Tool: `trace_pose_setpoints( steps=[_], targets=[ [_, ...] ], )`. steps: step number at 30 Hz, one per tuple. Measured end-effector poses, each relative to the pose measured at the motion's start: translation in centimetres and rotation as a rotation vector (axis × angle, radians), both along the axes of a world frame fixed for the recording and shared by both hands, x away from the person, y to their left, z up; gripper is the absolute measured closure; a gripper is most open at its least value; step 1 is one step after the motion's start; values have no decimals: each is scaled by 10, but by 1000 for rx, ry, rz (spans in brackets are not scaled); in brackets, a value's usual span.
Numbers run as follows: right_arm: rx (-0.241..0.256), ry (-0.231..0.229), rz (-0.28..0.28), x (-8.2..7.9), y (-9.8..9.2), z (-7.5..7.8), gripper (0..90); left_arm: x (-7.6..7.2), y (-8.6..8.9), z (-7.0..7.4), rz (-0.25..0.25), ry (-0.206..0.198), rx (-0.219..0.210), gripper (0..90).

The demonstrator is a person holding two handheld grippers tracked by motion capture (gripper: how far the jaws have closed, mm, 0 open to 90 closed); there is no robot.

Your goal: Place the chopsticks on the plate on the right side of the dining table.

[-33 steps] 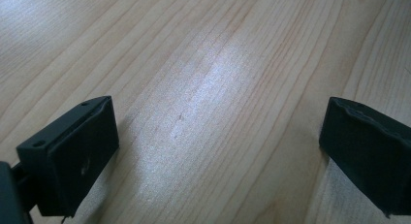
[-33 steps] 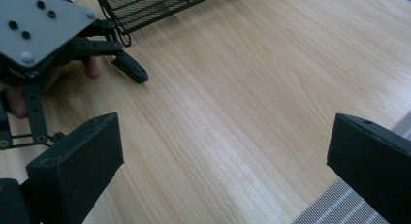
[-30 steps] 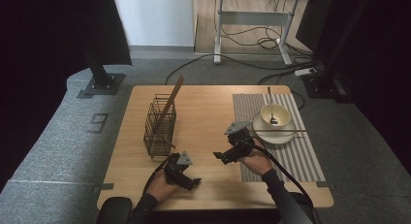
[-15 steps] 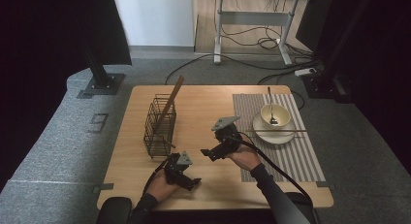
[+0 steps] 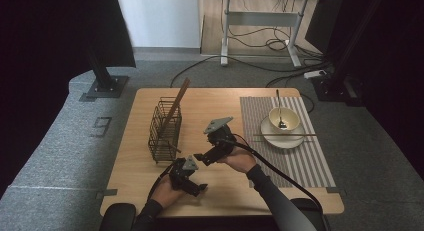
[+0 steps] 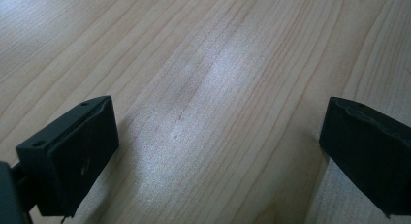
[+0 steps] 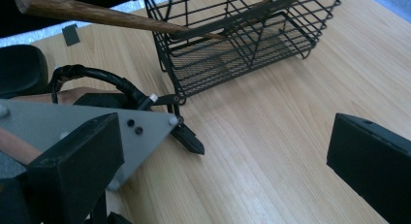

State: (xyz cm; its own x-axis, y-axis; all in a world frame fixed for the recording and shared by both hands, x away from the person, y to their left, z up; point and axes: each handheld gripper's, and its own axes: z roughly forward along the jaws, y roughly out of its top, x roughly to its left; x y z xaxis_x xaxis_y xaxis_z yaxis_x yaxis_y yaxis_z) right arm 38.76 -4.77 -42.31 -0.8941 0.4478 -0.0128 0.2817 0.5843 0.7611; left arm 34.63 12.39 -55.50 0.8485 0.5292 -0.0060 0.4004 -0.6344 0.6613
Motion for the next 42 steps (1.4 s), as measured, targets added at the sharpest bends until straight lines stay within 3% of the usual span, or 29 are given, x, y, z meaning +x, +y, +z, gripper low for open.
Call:
trace_pose_setpoints(
  steps=[5, 23, 30, 35, 42],
  targets=[
    [-16, -14, 13, 0, 14, 0, 0, 0, 0, 0, 1, 3, -1, 1],
    [-9, 8, 76, 6, 56, -2, 12, 0, 0, 0, 5, 1, -7, 0],
    [-10, -34, 89, 5, 66, 0, 183, 0, 0, 0, 6, 4, -9, 0],
    [7, -57, 102, 3, 66, 4, 413, 0, 0, 0, 2, -1, -6, 0],
    [11, -90, 83, 4, 63, 7, 555, 0, 0, 0, -1, -1, 1, 0]
  ],
)
